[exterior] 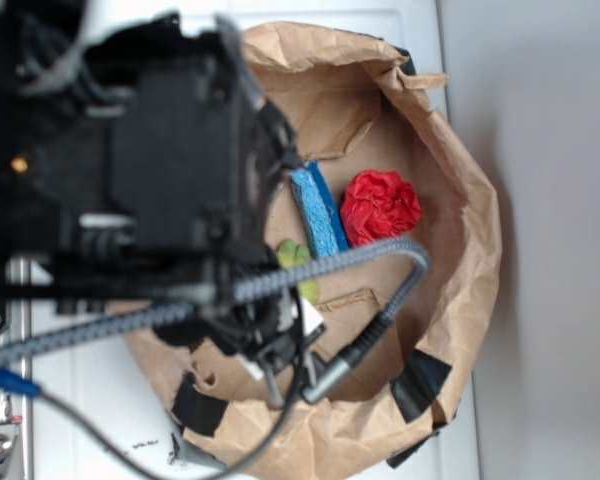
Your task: Grab the green animal.
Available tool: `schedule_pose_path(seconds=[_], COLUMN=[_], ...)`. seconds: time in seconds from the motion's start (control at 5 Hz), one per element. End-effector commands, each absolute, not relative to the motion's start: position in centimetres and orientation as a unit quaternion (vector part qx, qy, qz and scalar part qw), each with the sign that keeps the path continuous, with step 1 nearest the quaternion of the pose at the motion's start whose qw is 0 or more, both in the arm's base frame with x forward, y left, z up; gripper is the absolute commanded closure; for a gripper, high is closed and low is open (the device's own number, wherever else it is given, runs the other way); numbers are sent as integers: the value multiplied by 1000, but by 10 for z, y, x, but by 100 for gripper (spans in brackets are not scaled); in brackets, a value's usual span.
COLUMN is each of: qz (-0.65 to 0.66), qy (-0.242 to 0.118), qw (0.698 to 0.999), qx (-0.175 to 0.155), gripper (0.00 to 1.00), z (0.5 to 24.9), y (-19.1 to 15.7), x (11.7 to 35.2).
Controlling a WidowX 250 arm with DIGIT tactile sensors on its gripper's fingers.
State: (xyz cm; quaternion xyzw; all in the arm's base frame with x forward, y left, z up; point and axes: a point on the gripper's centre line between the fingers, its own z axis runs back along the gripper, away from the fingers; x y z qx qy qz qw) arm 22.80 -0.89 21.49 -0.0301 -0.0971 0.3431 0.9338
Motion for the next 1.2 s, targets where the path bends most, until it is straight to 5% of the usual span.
schedule_pose_path(seconds=[0.0,0.6,1.0], qz=[349,397,422], qy=[-113,-107,-76], qw=[930,911,903], qx=[-33,-37,-20], gripper=[0,0,0], z=[225,135,87], y=[2,21,1], x=[227,259,269])
